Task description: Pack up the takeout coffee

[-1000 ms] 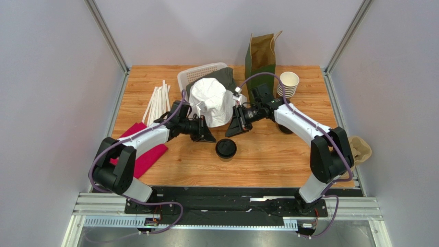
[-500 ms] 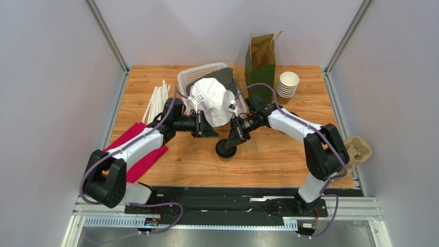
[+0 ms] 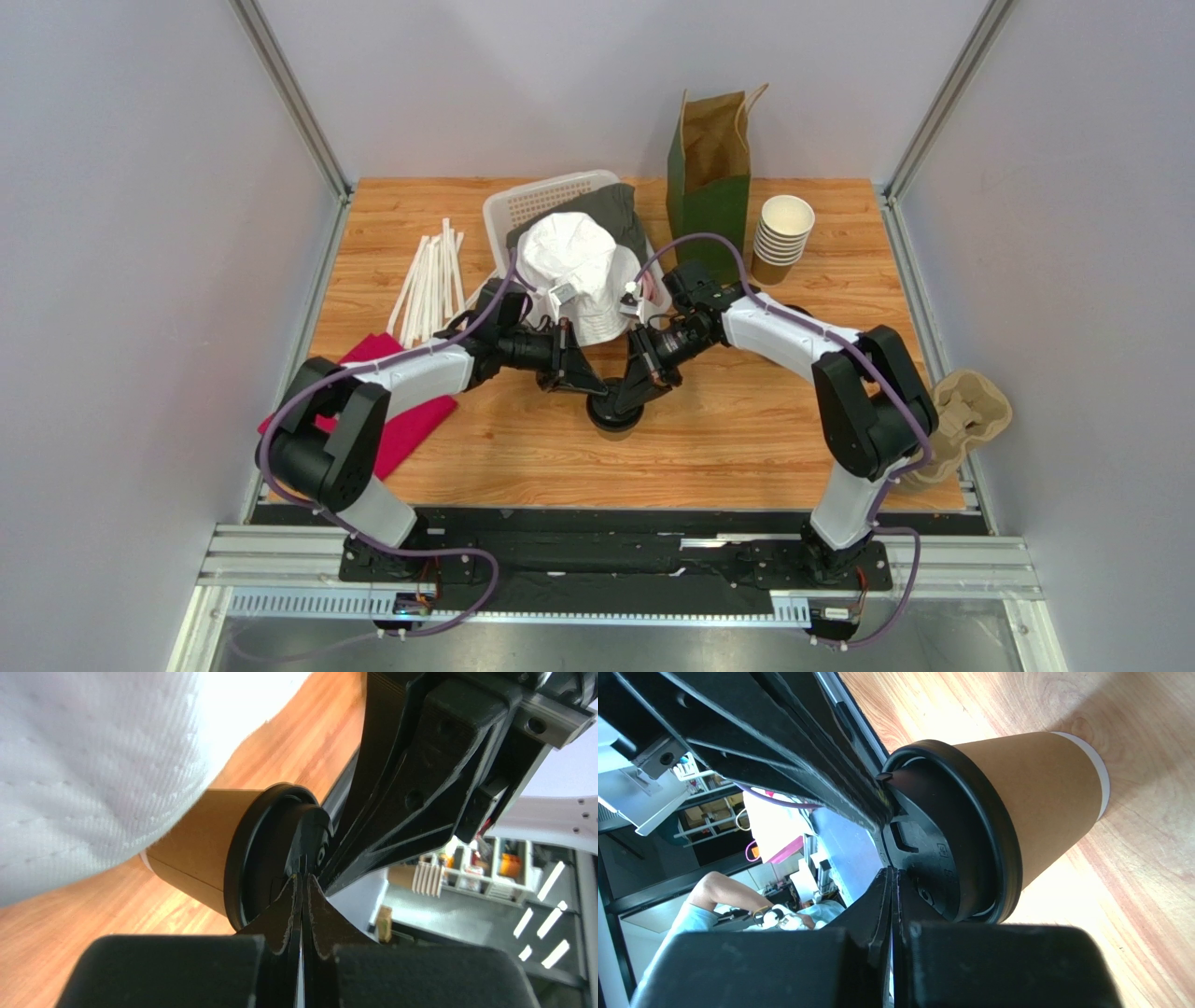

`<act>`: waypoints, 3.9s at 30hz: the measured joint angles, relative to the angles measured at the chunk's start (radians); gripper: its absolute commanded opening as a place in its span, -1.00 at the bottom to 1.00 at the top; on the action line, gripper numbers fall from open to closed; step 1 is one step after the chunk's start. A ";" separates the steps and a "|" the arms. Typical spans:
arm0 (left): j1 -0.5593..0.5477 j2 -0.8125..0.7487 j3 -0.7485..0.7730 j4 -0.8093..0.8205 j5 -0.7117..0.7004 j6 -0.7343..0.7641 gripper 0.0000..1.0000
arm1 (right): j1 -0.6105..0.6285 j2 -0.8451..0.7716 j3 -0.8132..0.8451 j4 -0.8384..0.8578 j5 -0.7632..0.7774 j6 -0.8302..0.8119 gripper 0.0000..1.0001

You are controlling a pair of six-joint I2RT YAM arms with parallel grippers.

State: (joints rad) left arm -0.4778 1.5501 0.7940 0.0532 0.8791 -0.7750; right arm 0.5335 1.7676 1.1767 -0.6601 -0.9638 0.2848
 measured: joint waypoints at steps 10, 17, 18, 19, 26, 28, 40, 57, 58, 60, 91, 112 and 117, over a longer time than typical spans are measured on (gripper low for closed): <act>0.011 0.045 0.019 -0.016 0.038 0.016 -1.00 | -0.004 0.047 0.024 -0.031 -0.039 -0.032 -1.00; 0.021 0.066 0.023 -0.007 0.076 0.016 -1.00 | -0.011 0.063 0.023 -0.028 -0.069 -0.045 -1.00; 0.022 0.067 0.023 -0.004 0.080 0.016 -0.98 | -0.011 0.063 0.023 -0.028 -0.072 -0.047 -1.00; 0.022 0.067 0.023 -0.002 0.083 0.016 -0.89 | -0.011 0.063 0.023 -0.027 -0.075 -0.049 -1.00; 0.022 0.029 0.018 0.018 0.058 0.014 -0.51 | -0.008 0.045 0.034 -0.037 -0.064 -0.071 -0.73; 0.022 0.006 0.018 0.029 0.048 0.012 -0.38 | -0.006 0.041 0.047 -0.040 -0.048 -0.077 -0.63; 0.030 -0.222 0.023 0.009 0.025 0.012 0.21 | -0.005 -0.098 0.118 -0.098 -0.021 -0.143 0.40; 0.369 -0.417 0.212 -0.322 -0.048 0.276 0.43 | 0.128 -0.248 0.014 -0.223 0.525 -0.548 0.90; 0.377 -0.420 0.212 -0.330 -0.050 0.282 0.42 | 0.135 -0.238 0.013 -0.222 0.531 -0.560 0.91; 0.388 -0.425 0.212 -0.339 -0.051 0.287 0.43 | 0.147 -0.218 0.013 -0.210 0.536 -0.581 0.90; 0.513 -0.488 0.208 -0.358 -0.073 0.283 0.40 | 0.356 0.147 0.269 0.081 0.564 -0.489 0.81; 0.552 -0.481 0.208 -0.381 -0.068 0.288 0.46 | 0.363 0.157 0.308 0.060 0.546 -0.429 1.00; 0.552 -0.481 0.208 -0.387 -0.061 0.305 0.46 | 0.317 -0.010 0.252 -0.059 0.541 -0.465 1.00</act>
State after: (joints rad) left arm 0.0746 1.0691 1.0016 -0.3336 0.8185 -0.4702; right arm 0.8501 1.7580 1.4284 -0.7193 -0.4225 -0.1799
